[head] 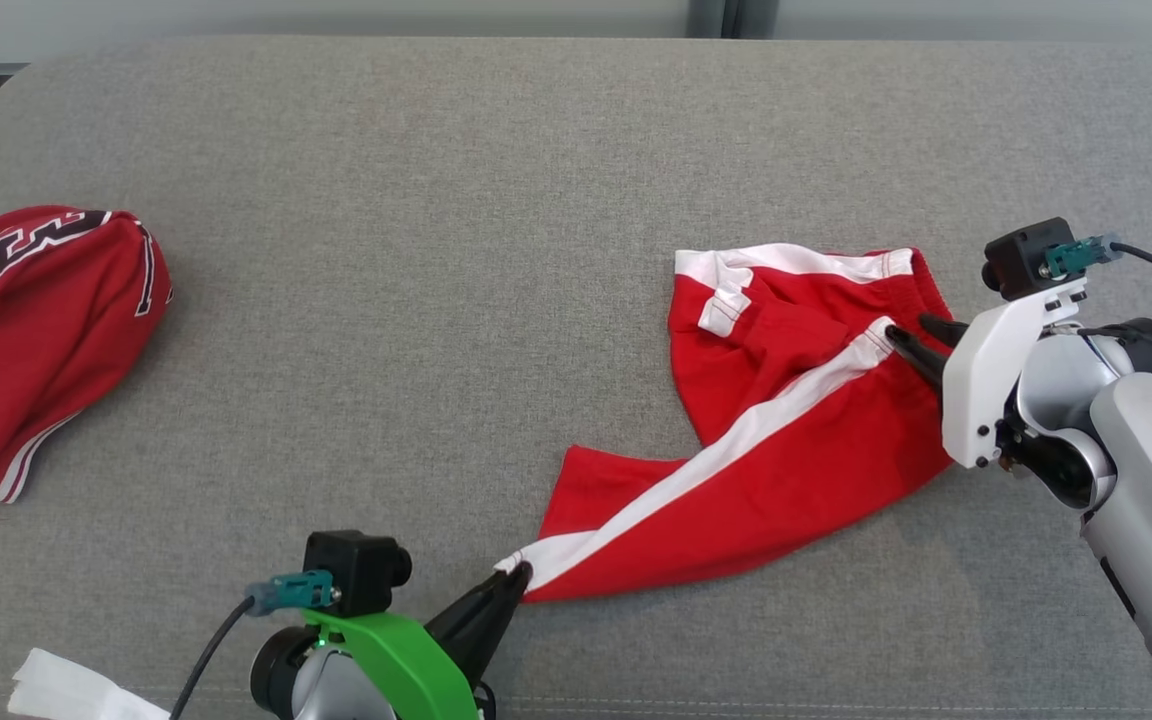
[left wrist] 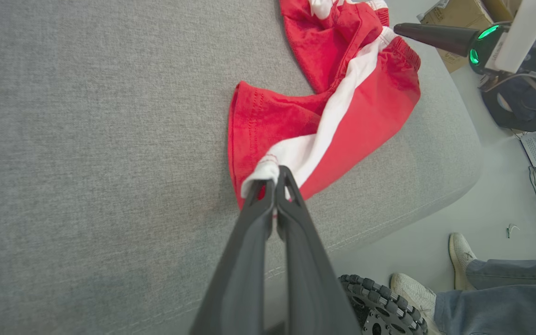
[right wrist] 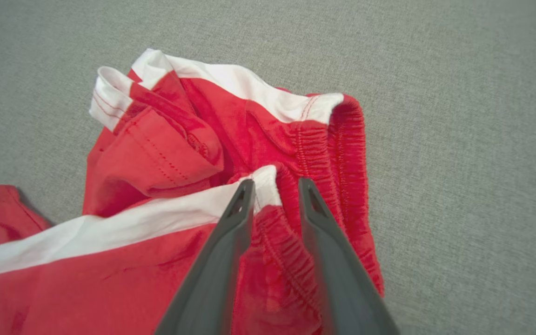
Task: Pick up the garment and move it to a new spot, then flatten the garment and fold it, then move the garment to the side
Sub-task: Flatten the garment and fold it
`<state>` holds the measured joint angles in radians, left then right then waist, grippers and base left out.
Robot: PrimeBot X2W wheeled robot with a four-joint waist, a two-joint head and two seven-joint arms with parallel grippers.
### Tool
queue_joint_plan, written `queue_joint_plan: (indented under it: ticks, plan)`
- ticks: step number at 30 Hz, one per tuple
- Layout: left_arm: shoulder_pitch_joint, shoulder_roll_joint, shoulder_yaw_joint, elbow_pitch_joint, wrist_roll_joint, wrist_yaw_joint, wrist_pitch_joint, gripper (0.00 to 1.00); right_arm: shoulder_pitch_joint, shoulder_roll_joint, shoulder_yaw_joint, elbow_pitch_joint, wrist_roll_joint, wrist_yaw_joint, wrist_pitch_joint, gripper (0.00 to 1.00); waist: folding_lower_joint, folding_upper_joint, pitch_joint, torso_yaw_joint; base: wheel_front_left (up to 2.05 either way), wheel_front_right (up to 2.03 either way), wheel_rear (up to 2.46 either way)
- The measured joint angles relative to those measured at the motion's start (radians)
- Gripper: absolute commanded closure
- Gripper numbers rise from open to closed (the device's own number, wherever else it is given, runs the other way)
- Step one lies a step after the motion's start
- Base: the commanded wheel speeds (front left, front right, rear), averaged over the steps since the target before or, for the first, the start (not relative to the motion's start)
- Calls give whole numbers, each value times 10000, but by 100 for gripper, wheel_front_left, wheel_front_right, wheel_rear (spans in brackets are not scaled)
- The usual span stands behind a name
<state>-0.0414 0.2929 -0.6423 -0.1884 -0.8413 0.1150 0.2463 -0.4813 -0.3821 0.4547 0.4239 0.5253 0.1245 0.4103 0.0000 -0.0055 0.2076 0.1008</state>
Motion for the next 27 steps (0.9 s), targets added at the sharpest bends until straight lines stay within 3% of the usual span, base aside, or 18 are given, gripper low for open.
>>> queue_joint_plan:
  ticks: [27]
  plan:
    - [12,-25,15,-217,102,12,186,100,177,61,138,159,391,0,316,60,0,0,182,166,0,0,0]
